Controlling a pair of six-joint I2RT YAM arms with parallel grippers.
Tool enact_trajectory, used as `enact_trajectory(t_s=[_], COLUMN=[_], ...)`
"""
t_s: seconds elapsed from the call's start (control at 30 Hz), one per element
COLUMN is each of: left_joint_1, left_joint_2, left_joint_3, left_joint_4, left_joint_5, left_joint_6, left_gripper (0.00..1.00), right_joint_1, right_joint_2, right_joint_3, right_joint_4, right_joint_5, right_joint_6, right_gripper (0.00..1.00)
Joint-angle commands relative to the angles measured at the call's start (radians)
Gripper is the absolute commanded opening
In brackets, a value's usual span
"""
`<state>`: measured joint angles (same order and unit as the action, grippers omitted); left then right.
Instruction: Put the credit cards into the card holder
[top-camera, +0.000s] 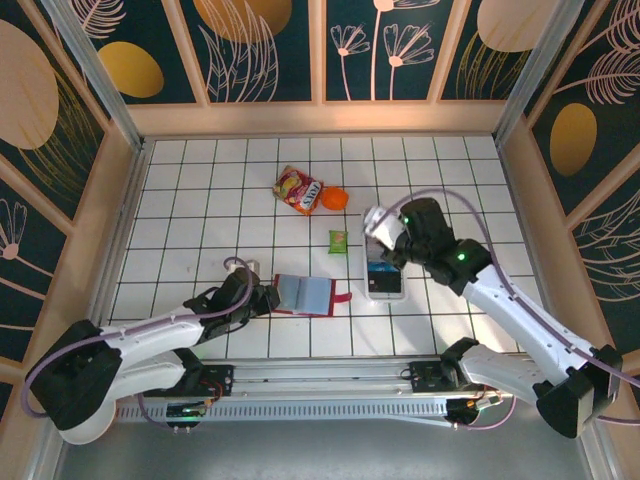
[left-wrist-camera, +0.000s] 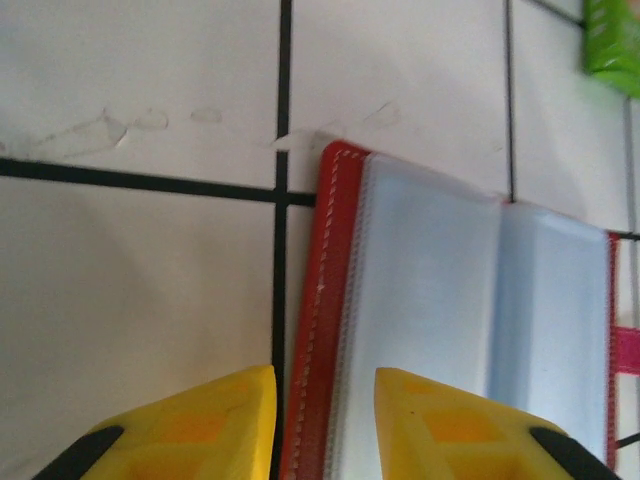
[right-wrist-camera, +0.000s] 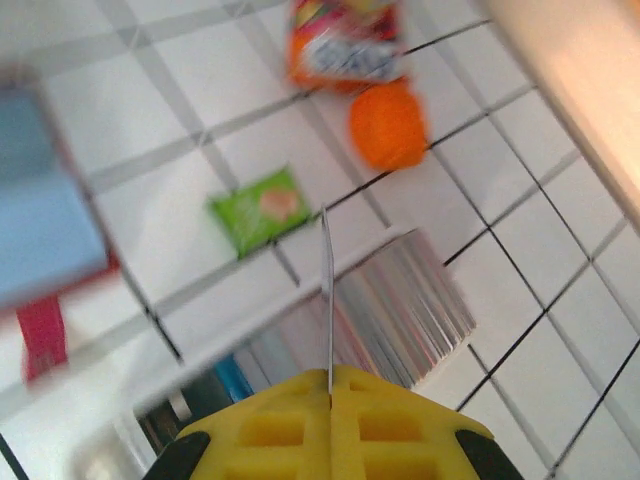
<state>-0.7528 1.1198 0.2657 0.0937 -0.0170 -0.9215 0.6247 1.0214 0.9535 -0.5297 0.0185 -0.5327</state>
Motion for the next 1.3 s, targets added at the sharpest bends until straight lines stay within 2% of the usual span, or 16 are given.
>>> enact_trajectory(t_s=[0.0, 0.07, 0.13, 0.23, 0.33, 0.4, 0.53, 0.73, 0.97, 1.1, 1.27], left_joint_1=[0.006, 0.007, 0.006, 0.005, -0.006, -0.015, -0.02, -0.02, -0.02, -0.02, -0.02], left_joint_2=[0.034, 0.048, 0.069, 0.083, 0.083, 0.092, 0.106, 0.03, -0.012, -0.062, -0.051], left_joint_3=[0.036, 0.034, 0.033, 0.019, -0.004, -0.002, -0.002, 0.001, 0.011, 0.029, 0.055], left_joint_4=[0.016, 0.035, 0.051, 0.08, 0.128, 0.129, 0.127, 0.019, -0.02, -0.08, -0.072], left_joint_5=[0.033, 0.063, 0.107, 0.166, 0.203, 0.206, 0.212, 0.112, 0.095, 0.018, 0.033], left_joint_6=[0.026, 0.027, 0.017, -0.007, -0.034, -0.033, -0.028, 0.001, 0.002, 0.015, 0.015], left_gripper=[0.28, 0.28, 0.26, 0.23, 0.22, 0.22, 0.21, 0.23, 0.22, 0.16, 0.07], right_joint_1=[0.009, 0.01, 0.015, 0.031, 0.114, 0.158, 0.192, 0.236, 0.261, 0.266, 0.274], right_joint_2=[0.034, 0.045, 0.045, 0.027, 0.002, 0.012, 0.067, 0.163, 0.325, 0.392, 0.448], right_joint_3=[0.101, 0.088, 0.03, -0.101, -0.202, -0.222, -0.253, -0.305, -0.233, -0.217, -0.212], right_joint_4=[-0.001, -0.001, 0.044, 0.177, 0.302, 0.314, 0.334, 0.424, 0.443, 0.48, 0.516], right_joint_5=[0.066, 0.004, -0.125, -0.246, -0.217, -0.182, -0.208, -0.219, -0.245, -0.256, -0.27], right_joint_6=[0.59, 0.8, 1.017, 1.273, 1.397, 1.429, 1.45, 1.476, 1.41, 1.408, 1.409], right_gripper=[0.0, 0.0, 0.0, 0.0, 0.0, 0.0, 0.0, 0.0, 0.0, 0.0, 0.0])
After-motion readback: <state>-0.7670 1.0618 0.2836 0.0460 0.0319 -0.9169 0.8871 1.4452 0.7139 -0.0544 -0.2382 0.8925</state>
